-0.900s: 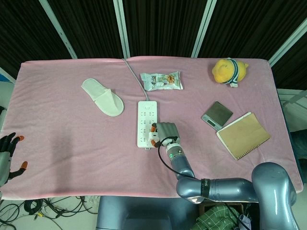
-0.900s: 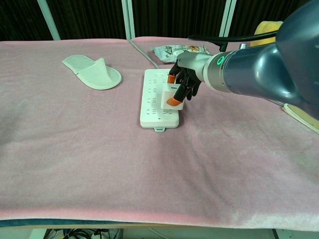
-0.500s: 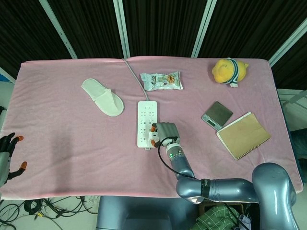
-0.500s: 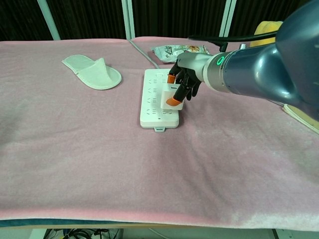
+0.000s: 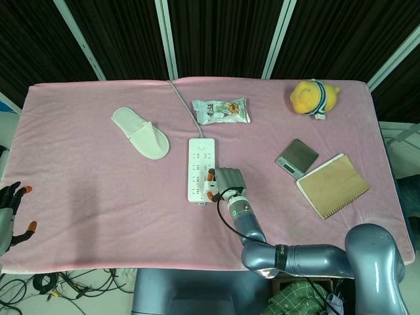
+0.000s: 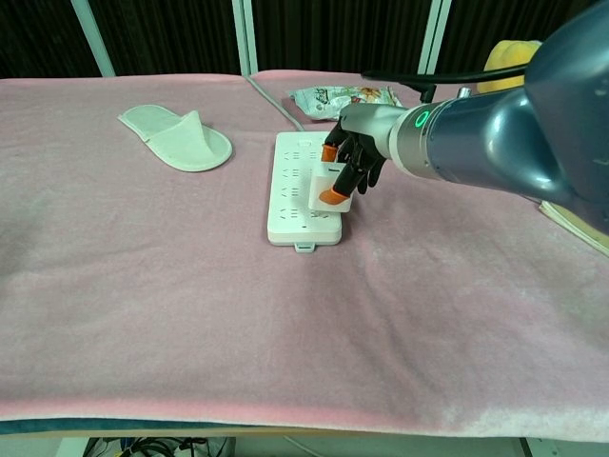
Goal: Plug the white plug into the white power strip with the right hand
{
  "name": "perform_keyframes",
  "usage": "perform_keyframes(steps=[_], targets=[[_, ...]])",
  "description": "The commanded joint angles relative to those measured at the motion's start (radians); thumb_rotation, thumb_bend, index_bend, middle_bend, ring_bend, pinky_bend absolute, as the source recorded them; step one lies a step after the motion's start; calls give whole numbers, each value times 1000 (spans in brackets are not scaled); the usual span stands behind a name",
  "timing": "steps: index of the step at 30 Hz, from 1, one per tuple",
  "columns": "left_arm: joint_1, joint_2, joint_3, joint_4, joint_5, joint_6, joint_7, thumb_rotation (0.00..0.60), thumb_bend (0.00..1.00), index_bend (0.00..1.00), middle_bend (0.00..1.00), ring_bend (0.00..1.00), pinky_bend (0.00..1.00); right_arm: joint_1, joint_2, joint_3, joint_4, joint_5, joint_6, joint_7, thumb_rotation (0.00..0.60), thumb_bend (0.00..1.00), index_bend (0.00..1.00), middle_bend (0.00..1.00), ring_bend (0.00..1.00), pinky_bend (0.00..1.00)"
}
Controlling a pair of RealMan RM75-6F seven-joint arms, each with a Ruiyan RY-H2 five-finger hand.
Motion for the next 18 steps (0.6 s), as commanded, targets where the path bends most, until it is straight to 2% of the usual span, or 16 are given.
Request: perform_keyframes(steps=[1,18], targets=[[0,0,0,-1,-1,-1,1,600,333,132,27,0,0,0,0,0,0,-1,-2,-2,600,316,689,581,568,361],[-2,0,0,-3,-5,-2,4,600,333,133,27,0,0,-3,-17,-3,23,-4,-24,-3,600,316,698,586,568,361]])
